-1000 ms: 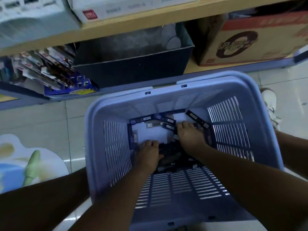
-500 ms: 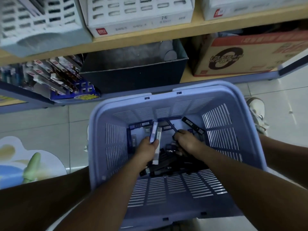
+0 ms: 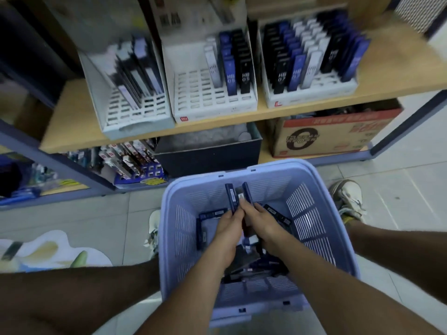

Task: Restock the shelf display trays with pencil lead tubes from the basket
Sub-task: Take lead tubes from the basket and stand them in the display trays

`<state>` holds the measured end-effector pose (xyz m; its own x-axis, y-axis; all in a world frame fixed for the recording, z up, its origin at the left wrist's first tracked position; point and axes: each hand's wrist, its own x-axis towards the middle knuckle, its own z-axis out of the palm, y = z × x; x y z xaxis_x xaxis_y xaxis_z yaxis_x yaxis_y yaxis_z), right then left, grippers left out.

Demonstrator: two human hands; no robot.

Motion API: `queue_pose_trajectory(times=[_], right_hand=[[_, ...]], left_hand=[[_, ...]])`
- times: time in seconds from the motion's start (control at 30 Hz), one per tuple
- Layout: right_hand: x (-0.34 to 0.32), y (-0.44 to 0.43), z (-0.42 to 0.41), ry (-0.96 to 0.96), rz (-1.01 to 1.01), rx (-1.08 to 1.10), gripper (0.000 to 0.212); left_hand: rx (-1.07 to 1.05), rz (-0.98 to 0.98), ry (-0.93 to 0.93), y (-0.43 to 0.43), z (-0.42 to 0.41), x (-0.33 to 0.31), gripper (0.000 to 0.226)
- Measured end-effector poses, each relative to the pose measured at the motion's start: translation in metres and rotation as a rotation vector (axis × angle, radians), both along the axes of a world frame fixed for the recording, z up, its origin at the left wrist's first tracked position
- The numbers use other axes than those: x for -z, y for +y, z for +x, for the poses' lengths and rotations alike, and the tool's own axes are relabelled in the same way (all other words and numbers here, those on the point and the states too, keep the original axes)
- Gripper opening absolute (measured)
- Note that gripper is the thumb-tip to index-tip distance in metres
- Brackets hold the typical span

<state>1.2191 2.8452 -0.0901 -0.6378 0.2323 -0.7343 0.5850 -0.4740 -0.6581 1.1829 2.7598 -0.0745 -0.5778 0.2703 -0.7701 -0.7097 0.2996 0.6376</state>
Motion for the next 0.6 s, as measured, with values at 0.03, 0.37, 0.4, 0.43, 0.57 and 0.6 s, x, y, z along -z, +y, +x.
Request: queue_pose_trajectory(times=[0.03, 0.37, 0.4, 0.43, 0.57, 0.6], right_hand=[[-0.007, 0.0, 0.001, 0.013, 0.004, -0.003, 0.087], [-0.094, 0.01, 0.005, 0.201, 0.096, -0.06, 0.033], [-0.101, 0.013, 0.004, 0.21, 0.104, -0.076, 0.034], [-0.107, 0.017, 0.003, 0.219, 0.102, -0.083, 0.032], [-0.13, 0.041, -0.003, 0.244, 0.006, -0.015, 0.016], [-0.137, 0.047, -0.005, 0.259, -0.041, 0.019, 0.016]], left_hand=[[0.037, -0.001, 0.036, -0.001, -0.001, -0.006, 0.046], [0.223, 0.097, 0.257, -0.01, -0.019, -0.078, 0.021], [0.256, 0.098, 0.274, -0.011, -0.023, -0.085, 0.021], [0.292, 0.085, 0.311, -0.012, -0.029, -0.091, 0.022], [0.457, -0.06, 0.587, -0.02, -0.058, -0.127, 0.018], [0.528, -0.109, 0.676, -0.022, -0.066, -0.137, 0.023]])
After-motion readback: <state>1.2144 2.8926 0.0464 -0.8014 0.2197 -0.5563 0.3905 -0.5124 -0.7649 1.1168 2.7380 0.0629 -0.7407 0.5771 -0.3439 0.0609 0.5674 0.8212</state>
